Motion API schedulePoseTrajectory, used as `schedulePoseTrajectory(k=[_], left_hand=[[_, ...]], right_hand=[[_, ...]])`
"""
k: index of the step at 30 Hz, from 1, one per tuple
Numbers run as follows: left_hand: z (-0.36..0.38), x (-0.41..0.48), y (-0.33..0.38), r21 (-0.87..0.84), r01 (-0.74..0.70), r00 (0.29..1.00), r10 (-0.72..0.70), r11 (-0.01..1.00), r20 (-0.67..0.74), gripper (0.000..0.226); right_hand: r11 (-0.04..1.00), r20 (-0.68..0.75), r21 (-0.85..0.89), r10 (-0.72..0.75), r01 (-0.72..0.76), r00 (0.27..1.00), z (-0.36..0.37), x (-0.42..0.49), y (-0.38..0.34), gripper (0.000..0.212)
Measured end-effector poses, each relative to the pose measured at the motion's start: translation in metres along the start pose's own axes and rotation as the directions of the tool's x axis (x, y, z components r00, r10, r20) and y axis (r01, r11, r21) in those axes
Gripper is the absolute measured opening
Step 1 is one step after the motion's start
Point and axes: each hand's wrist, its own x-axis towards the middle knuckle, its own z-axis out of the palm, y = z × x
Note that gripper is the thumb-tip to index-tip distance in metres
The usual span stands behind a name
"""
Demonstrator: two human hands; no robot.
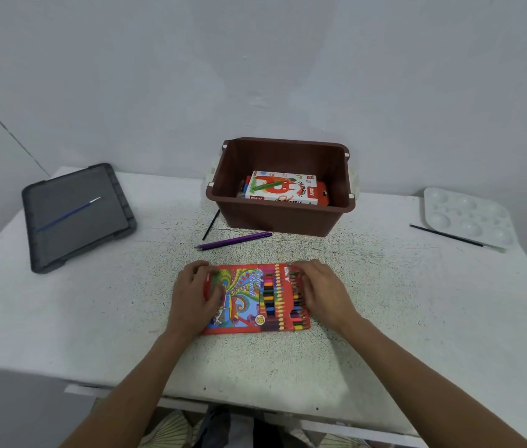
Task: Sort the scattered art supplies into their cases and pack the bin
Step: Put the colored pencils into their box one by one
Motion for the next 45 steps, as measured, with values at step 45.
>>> schedulePoseTrajectory(k=[45], left_hand=[[-0.017, 0.033, 0.091, -0.645, 0.397, 0.918, -0.293, 0.653, 0.269, 0.009]], right_hand=[[0.997, -0.113, 0.058, -0.048, 0.055, 0.992, -0.006, 0.009, -0.033, 0.027]])
